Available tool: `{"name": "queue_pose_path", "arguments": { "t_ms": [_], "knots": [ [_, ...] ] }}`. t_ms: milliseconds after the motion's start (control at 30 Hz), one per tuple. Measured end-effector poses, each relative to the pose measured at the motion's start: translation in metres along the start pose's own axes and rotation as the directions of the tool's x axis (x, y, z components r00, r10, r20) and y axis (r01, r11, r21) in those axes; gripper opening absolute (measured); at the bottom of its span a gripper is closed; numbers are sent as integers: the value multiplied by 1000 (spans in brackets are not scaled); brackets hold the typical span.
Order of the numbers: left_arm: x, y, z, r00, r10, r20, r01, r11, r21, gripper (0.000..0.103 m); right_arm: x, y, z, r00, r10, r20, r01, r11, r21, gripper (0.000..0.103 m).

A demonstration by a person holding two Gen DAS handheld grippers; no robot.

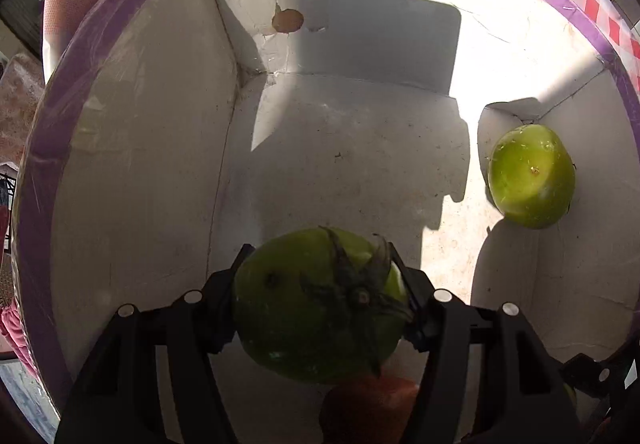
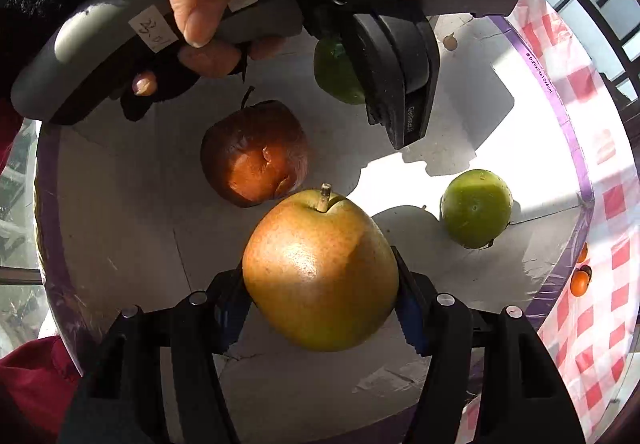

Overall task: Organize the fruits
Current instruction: 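Carry the pomelo and pear into the white box and open both tools, then move both tools back over the mandarins and dried fruits on the table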

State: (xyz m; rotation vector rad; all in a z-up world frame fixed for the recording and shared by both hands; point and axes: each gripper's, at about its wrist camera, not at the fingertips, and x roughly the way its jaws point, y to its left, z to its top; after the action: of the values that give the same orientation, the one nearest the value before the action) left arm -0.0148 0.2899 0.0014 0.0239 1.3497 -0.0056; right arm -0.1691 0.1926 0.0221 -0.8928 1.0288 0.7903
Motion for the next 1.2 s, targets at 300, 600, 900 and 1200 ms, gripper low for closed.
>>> {"name": "queue_pose_path", "arguments": {
  "t_ms": [300, 600, 900, 1200],
  "knots": [
    [11, -1, -9, 1000, -10, -7, 10, 1000, 18, 64, 17, -9, -9, 995, 41, -89, -41, 999, 3, 63],
    [-23, -2, -14, 986, 96, 138, -93, 995, -33, 81, -32, -26, -31, 983, -31, 182, 5, 990, 143, 78],
    [-214, -83, -32, 636, 250, 730, -198, 967, -158, 101, -164, -107, -174, 619, -281, 733, -178, 859, 480, 87],
    [-248, -243, -20, 496, -151, 855, 55, 988, 143, 101, -98, -210, -312, 734, -436, 521, -313, 463, 829, 89]
  ]
}}
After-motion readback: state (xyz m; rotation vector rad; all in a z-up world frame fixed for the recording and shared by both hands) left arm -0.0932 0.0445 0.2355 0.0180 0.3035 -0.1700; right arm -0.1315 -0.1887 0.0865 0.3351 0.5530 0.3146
